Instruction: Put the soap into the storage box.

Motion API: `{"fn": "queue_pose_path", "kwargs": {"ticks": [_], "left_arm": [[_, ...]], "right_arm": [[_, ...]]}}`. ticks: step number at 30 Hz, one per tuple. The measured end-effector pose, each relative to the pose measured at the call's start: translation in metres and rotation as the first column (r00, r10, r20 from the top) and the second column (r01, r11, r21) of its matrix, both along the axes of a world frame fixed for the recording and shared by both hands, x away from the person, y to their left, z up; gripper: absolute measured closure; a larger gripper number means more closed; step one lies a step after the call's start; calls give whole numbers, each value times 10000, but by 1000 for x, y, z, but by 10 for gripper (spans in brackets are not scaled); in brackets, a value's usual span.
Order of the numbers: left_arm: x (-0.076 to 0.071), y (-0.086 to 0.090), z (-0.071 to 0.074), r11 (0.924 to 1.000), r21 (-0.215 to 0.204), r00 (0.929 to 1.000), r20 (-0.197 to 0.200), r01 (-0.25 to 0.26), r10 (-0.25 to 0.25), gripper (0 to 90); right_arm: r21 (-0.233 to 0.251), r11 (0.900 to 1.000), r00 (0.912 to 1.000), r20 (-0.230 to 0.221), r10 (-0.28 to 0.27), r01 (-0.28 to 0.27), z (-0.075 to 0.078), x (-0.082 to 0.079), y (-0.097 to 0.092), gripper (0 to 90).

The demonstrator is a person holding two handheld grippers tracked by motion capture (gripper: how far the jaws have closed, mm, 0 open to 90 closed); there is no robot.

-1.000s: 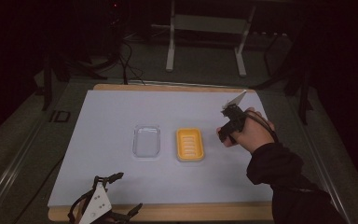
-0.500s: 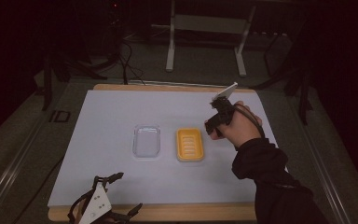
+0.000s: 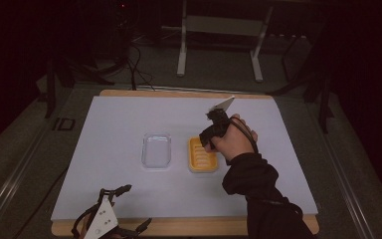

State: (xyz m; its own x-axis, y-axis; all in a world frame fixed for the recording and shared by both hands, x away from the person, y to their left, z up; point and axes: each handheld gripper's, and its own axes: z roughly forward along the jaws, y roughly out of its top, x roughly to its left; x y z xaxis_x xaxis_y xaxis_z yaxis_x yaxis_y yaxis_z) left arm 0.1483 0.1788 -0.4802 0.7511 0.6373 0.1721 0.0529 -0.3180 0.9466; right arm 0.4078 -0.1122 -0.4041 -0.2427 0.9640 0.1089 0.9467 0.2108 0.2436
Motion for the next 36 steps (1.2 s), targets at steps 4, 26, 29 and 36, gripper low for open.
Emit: {"fn": "queue_pose_path", "kwargs": {"ticks": [4, 26, 29, 36], "left_arm": [[0, 0, 0, 10000, 15, 10000, 8, 3, -3, 5], [-1, 0, 1, 10000, 7, 10000, 25, 80, -80, 5], [-1, 0, 1, 10000, -1, 10000, 24, 94, -94, 5], [-1, 0, 1, 9999, 12, 9999, 14, 113, -113, 5]], "right_arm": [[156, 9991, 9991, 96, -402, 400, -8, 0, 6, 378], [-195, 9942, 9940, -279, -1058, 1053, -57, 4, 30, 378], [-342, 9933, 9934, -280, -1116, 1106, -61, 4, 29, 378], [-429, 9940, 9945, -232, -1019, 1008, -66, 4, 30, 377]]}}
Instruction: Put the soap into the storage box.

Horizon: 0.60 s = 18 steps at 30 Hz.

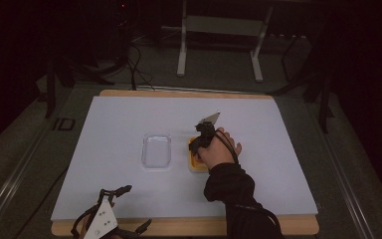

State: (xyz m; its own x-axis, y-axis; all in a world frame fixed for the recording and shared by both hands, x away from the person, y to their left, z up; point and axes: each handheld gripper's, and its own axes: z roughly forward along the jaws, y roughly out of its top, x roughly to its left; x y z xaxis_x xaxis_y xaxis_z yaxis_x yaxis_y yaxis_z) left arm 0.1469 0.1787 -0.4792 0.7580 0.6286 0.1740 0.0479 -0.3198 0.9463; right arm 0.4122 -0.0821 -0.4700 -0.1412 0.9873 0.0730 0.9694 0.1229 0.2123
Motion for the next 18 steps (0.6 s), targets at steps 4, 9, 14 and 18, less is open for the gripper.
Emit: {"fn": "queue_pose_path", "kwargs": {"ticks": [4, 9, 14, 18], "left_arm": [[0, 0, 0, 10000, 31, 10000, 5, 12, -12, 5], [0, 0, 0, 10000, 59, 10000, -9, 17, -17, 5], [0, -1, -1, 10000, 71, 10000, -19, 17, -17, 5], [1, -1, -1, 10000, 68, 10000, -31, 11, -10, 5]], "right_arm": [[-78, 9997, 9993, -280, 246, -248, -5, 0, 1, 377], [-118, 9986, 9980, -374, 509, -514, -10, 0, 1, 373], [32, 9985, 9978, -373, 553, -552, -7, 0, -1, 371], [216, 9985, 9982, -336, 505, -498, -3, 0, -3, 372]]}}
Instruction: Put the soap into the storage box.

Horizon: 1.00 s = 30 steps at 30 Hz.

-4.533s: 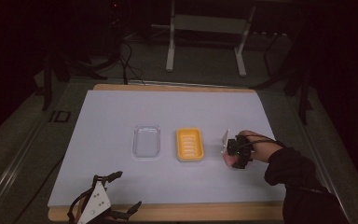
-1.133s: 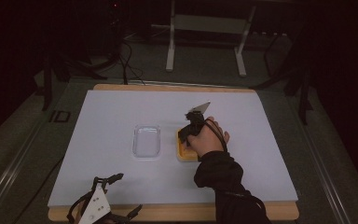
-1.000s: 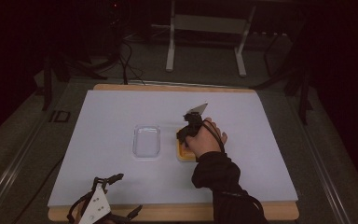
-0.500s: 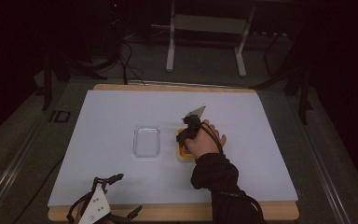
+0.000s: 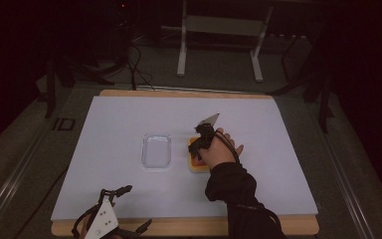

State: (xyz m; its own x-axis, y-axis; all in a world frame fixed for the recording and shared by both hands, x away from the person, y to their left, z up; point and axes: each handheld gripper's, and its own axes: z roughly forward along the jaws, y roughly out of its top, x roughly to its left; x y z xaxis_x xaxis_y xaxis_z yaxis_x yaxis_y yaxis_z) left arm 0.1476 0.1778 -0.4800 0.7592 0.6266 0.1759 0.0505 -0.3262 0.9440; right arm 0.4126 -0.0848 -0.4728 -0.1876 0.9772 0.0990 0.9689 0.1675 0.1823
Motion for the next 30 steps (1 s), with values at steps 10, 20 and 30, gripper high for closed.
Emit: {"fn": "queue_pose_path", "kwargs": {"ticks": [10, 20, 30], "left_arm": [[1, 0, 0, 10000, 28, 10000, -22, -20, 20, 5], [1, 0, -1, 10000, 22, 10000, -36, -35, 35, 5], [1, 0, -1, 10000, 50, 10000, -42, -37, 37, 5]], "right_arm": [[-14, 9566, 9466, 1436, 2886, -2915, 27, -7, -15, 256], [325, 8448, 8231, 2485, 5107, -5340, 36, -25, -29, 194], [608, 8270, 7867, 3541, 5056, -5589, 47, -42, -66, 171]]}}
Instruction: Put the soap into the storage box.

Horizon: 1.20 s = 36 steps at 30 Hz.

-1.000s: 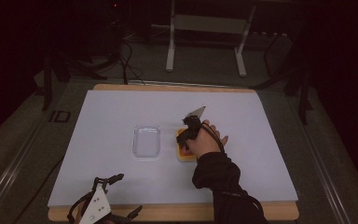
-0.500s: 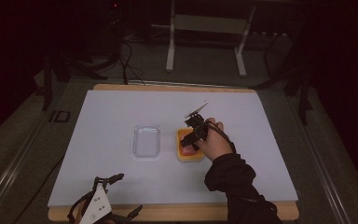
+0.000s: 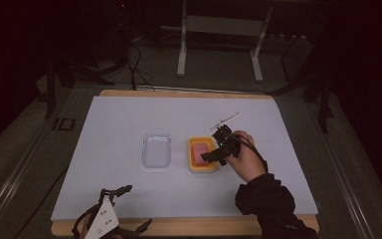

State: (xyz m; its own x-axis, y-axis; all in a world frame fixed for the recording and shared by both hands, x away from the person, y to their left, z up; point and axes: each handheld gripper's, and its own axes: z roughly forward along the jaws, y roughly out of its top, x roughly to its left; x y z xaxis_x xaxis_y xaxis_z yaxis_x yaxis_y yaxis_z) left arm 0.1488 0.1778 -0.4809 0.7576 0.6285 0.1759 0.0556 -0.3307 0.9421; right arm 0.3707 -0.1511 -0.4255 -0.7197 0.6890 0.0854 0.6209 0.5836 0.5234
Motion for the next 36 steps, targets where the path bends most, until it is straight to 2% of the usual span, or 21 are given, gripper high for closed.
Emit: {"fn": "queue_pose_path", "kwargs": {"ticks": [3, 12, 18, 25, 29, 31, 36], "left_arm": [[0, 0, 0, 10000, -2, 10000, -10, -13, 13, 5], [0, -1, -1, 10000, 34, 10000, -27, 16, -16, 5], [1, -1, -1, 10000, 21, 10000, -47, -7, 7, 5], [1, -2, -1, 10000, 27, 10000, -67, -3, 3, 5], [1, -2, -2, 10000, 55, 10000, -98, 13, -13, 5], [1, -2, -2, 10000, 43, 10000, -94, 6, -6, 5], [1, -2, -2, 10000, 60, 10000, -79, 4, -3, 5]], "right_arm": [[251, 9997, 9996, 269, -54, 47, 1, -4, -13, 141], [575, 9977, 9963, 768, -394, 351, 1, -18, -49, 138], [513, 9982, 9968, 724, -341, 304, -10, -28, -65, 131], [766, 9948, 9923, 986, -746, 671, -20, -41, -82, 133], [380, 9973, 9914, 1128, -670, 631, -30, -47, -90, 138], [482, 9969, 9925, 1023, -673, 626, -33, -49, -94, 138], [605, 9966, 9898, 1279, -625, 551, -40, -59, -103, 137]]}}
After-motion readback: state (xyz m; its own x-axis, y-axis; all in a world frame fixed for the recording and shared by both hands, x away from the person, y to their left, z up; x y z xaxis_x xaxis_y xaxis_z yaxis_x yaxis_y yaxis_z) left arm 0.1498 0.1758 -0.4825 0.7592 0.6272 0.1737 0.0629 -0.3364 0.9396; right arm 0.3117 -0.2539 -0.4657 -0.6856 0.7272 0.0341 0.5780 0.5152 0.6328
